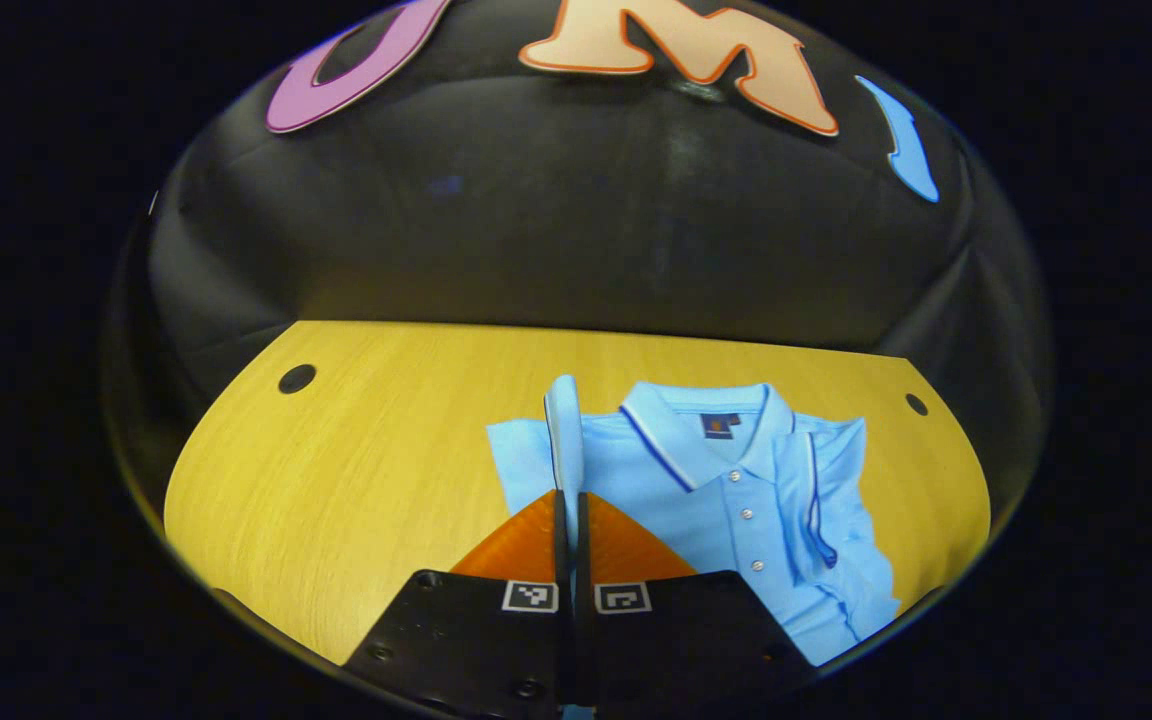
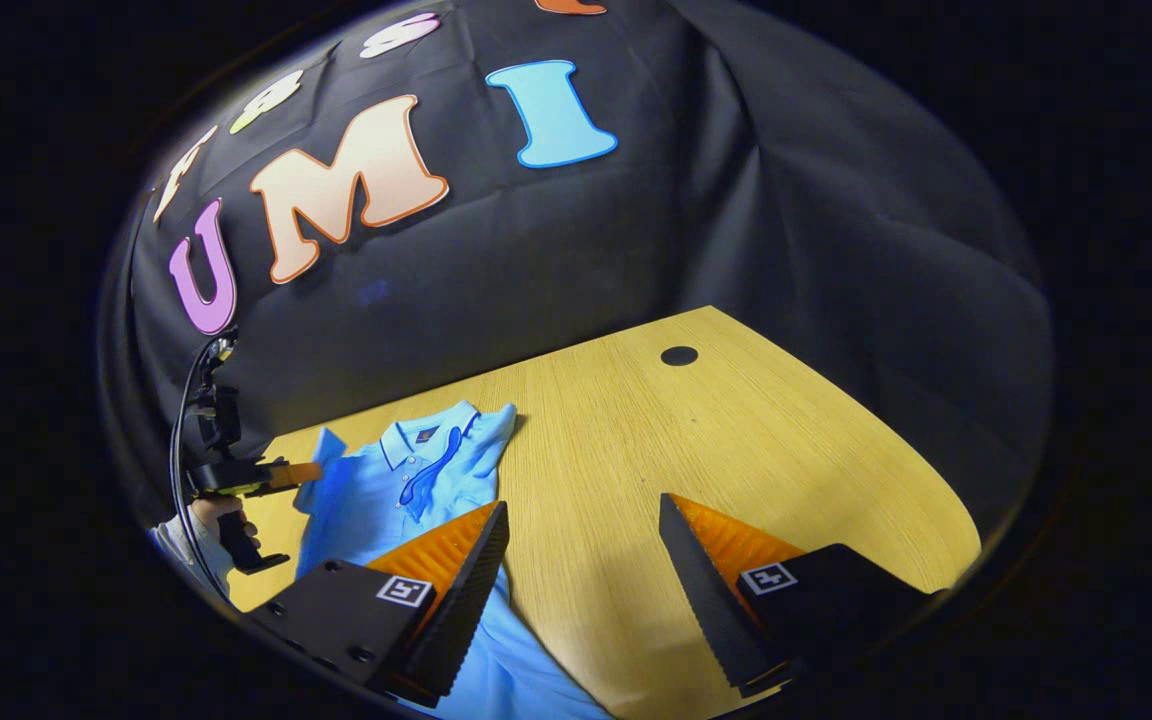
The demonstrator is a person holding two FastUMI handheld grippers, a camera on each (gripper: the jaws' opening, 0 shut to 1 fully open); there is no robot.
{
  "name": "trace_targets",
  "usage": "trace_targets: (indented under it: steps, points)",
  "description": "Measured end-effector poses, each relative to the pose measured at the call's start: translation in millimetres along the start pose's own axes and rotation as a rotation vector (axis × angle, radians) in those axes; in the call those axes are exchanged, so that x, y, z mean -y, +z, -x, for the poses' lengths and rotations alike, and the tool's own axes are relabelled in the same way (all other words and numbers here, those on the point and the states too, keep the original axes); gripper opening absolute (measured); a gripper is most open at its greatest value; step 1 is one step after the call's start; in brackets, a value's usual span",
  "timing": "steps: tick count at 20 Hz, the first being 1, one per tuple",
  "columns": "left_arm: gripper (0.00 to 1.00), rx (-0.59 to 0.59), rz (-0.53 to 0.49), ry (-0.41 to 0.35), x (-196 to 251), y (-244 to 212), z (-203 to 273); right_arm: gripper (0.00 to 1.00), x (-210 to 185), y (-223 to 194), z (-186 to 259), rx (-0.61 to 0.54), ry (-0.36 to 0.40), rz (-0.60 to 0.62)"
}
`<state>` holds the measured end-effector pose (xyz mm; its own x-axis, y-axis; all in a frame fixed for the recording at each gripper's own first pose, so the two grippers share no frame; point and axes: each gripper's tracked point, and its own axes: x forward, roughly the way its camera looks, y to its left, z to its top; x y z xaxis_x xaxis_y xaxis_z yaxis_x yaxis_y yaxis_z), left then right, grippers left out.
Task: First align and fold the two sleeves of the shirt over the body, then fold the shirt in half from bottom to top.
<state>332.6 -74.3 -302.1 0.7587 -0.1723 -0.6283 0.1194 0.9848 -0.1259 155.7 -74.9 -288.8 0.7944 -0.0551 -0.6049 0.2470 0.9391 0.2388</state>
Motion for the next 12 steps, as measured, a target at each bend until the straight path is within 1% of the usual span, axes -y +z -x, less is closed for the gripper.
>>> trace_targets:
  steps: [5, 6, 8, 9, 10, 11, 12]
  points:
    - [0.00, -0.063, 0.004, -0.057, 44, -21, -14, 0.96, 0, -6, 0, -0.020, -0.003, -0.010]
    - [0.00, -0.067, 0.010, -0.068, 50, -24, -17, 0.96, -1, -9, -2, -0.027, -0.001, -0.012]
    - [0.00, -0.070, 0.013, -0.068, 50, -28, -21, 0.96, -9, -12, -4, -0.033, 0.010, -0.015]
    - [0.00, -0.064, 0.031, -0.085, 54, -26, -18, 0.96, -13, -12, -5, -0.036, 0.016, -0.013]
    - [0.04, -0.060, 0.063, -0.131, 61, -25, -16, 0.96, -16, -14, -5, -0.040, 0.026, -0.010]
    - [0.36, -0.044, 0.081, -0.146, 62, -21, -7, 0.96, -19, -14, -4, -0.044, 0.033, -0.004]
    - [0.68, -0.023, 0.074, -0.131, 57, -15, 13, 0.97, -21, -17, -3, -0.047, 0.042, 0.004]
